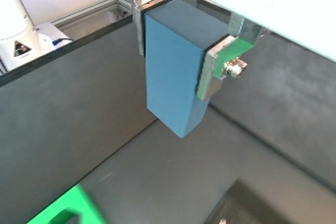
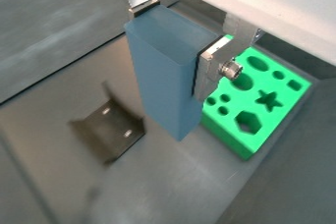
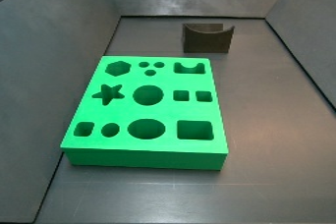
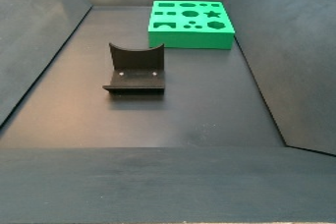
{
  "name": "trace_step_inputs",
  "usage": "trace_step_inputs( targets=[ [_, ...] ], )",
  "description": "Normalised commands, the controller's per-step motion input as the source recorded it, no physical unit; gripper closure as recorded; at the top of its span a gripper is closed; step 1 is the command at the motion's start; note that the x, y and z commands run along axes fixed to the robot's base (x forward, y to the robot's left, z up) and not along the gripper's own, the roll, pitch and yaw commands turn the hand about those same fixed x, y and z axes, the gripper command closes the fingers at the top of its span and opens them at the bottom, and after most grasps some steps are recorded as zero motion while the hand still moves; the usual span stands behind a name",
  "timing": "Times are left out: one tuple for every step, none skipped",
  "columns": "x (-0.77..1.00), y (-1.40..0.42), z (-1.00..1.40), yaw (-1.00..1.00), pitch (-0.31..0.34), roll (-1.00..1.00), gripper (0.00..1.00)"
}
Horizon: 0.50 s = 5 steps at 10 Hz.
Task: Pick up the rectangle object. Move up. Move to above the board. Insert the rectangle object.
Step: Move to above the board.
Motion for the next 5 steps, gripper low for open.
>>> trace_step_inputs(
  targets=[
    [0.20,-1.00,0.01,-0.07,0.116,-0.04,1.00],
    [0.21,-1.00,0.01,-0.05,0.118,-0.02,1.00],
    [0.22,-1.00,0.01,-0.02,0.120,-0.02,1.00],
    [0.23,-1.00,0.01,-0.01,0.122,-0.02,1.00],
    [0.23,-1.00,0.02,0.00,0.123,-0.01,1.00]
  ],
)
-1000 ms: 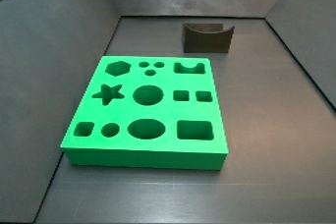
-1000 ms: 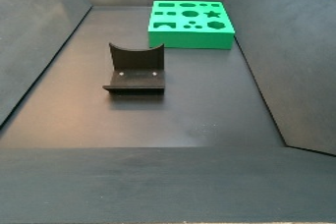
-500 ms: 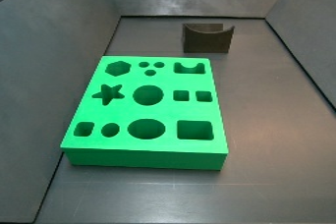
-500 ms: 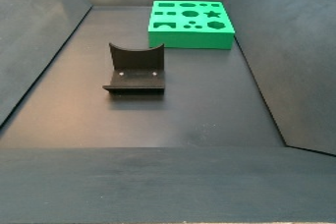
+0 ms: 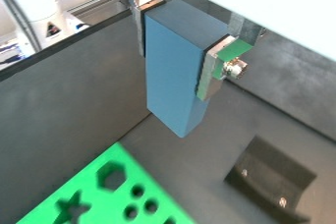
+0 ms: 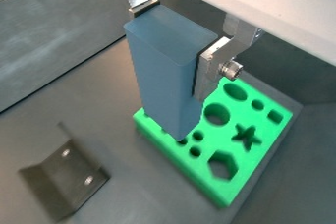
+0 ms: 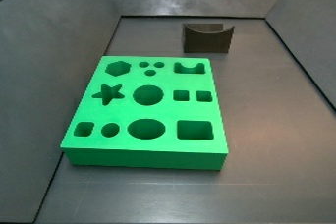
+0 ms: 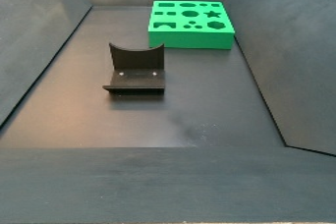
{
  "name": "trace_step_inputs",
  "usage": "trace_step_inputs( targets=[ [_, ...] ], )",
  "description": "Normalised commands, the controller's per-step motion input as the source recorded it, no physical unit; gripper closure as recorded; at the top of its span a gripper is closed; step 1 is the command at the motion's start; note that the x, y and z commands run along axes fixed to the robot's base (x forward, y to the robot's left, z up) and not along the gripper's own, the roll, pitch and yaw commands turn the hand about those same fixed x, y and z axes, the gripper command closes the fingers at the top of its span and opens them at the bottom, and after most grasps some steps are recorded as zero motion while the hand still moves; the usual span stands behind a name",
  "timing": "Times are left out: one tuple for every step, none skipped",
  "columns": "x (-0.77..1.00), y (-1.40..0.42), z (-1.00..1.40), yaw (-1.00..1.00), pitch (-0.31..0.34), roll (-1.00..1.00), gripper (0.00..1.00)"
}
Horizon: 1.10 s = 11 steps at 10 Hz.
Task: Pick up the rectangle object. Move up. Move to above the board. Insert the rectangle object.
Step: Move to above the board, then insert the rectangle object.
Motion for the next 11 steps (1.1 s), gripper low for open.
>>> trace_step_inputs(
  targets=[
    [0.24,-1.00,0.02,0.00,0.122,0.00,1.00],
    [0.26,-1.00,0.02,0.00,0.122,0.00,1.00],
    [0.28,-1.00,0.03,0.01,0.124,0.00,1.00],
    [0.26,-0.82,0.04,0.01,0.133,0.00,1.00],
    [0.20,-0.56,0.04,0.01,0.136,0.01,1.00],
    [0.14,-0.33,0.03,0.01,0.127,0.01,1.00],
    [0.10,-0.20,0.02,0.01,0.103,0.01,1.00],
    [0.00,-0.02,0.00,0.00,0.000,0.00,1.00],
    [0.00,-0.11,-0.06,0.00,-0.003,0.00,1.00],
    [0.00,-0.23,-0.17,0.01,-0.013,0.01,1.00],
    [0.00,-0.33,-0.29,0.00,-0.006,0.06,1.00]
  ],
)
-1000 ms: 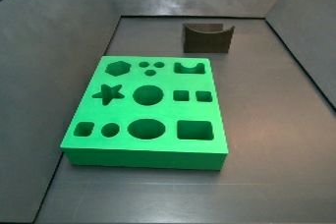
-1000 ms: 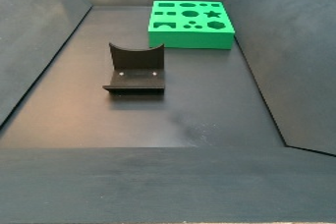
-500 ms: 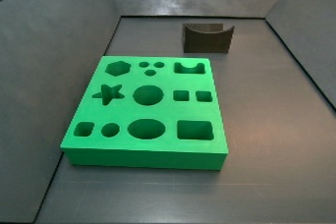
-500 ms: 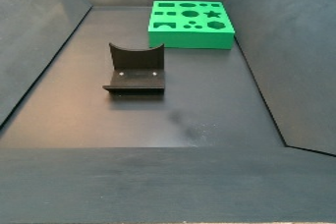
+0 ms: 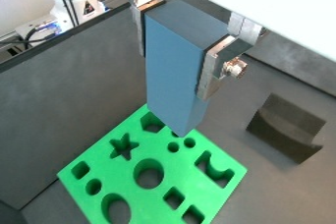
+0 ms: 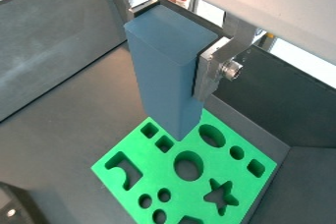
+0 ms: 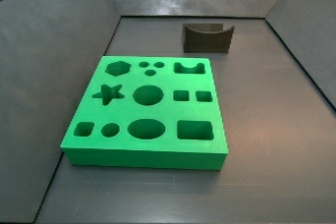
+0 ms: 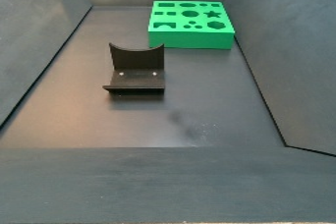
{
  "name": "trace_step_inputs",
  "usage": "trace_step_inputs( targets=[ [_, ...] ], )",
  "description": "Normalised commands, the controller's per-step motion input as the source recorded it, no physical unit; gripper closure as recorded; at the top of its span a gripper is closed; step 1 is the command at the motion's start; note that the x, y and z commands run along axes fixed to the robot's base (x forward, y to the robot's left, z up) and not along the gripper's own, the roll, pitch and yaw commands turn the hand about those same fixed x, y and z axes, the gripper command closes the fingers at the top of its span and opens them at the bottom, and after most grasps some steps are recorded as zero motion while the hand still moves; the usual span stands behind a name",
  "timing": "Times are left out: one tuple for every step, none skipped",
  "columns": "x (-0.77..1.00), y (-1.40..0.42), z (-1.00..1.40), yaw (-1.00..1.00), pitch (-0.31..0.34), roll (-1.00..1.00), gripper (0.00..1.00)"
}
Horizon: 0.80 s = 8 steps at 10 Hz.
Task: Pick up the rectangle object. Move up. Move to above the board. Insert the rectangle object.
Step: Insert the rectangle object.
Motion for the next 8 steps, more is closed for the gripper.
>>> trace_step_inputs(
  targets=[
    [0.00,-0.41,-0.41,0.00,0.000,0.11,1.00],
    [0.00,-0.41,-0.43,0.01,-0.001,0.10,1.00],
    [0.00,-0.41,-0.43,0.05,-0.014,0.11,1.00],
    [0.00,-0.41,-0.42,0.16,-0.016,0.12,1.00],
    [0.07,-0.38,-0.38,0.33,-0.023,0.06,1.00],
    [0.09,-0.39,-0.38,0.37,-0.044,0.03,1.00],
    [0.10,-0.39,-0.39,0.34,-0.069,0.00,1.00],
    [0.06,-0.34,-0.38,0.24,-0.087,0.00,1.00]
  ],
)
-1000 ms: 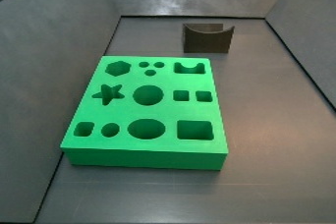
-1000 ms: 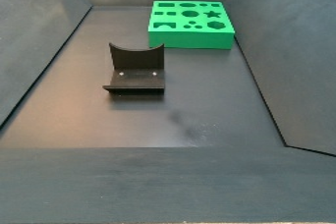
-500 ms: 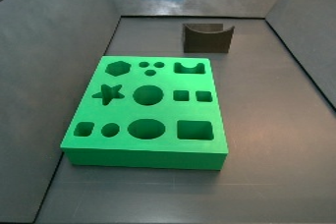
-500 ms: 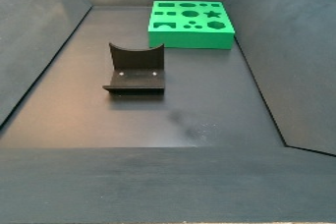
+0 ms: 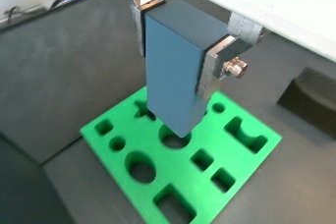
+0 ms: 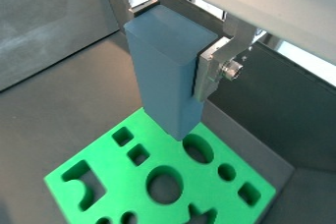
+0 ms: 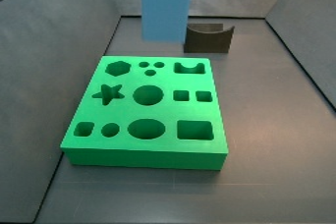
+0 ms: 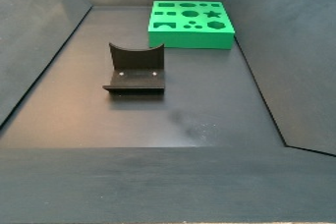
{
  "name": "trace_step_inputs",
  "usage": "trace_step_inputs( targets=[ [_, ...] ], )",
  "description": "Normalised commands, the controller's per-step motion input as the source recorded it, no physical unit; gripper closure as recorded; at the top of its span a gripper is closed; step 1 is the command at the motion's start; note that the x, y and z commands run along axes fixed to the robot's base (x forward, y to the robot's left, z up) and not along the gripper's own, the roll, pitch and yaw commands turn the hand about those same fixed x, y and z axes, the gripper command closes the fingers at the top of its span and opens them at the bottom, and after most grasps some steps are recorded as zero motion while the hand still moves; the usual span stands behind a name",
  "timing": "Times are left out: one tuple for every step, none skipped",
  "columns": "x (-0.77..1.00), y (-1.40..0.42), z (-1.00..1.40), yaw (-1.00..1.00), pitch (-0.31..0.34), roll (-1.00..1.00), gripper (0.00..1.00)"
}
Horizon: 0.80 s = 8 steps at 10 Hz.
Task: Pick up the rectangle object. Move up. Move to above the board. Insert the rectangle object.
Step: Insert the rectangle object.
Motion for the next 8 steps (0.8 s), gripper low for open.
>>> trace_step_inputs(
  targets=[
    [0.02,-0.35,-0.41,0.14,-0.110,0.00,1.00],
    [0.00,-0.17,-0.12,0.09,-0.084,0.00,1.00],
    [0.00,-0.11,-0.06,0.01,-0.020,0.00,1.00],
    [0.12,-0.16,-0.23,0.00,-0.111,-0.03,1.00],
    [0.23,-0.14,-0.29,0.00,-0.176,-0.09,1.00],
    [0.24,-0.17,-0.29,0.01,-0.173,-0.06,1.00],
    [0.19,-0.17,-0.28,0.00,-0.167,-0.04,1.00],
    [0.11,-0.13,-0.37,0.03,-0.163,-0.02,1.00]
  ],
)
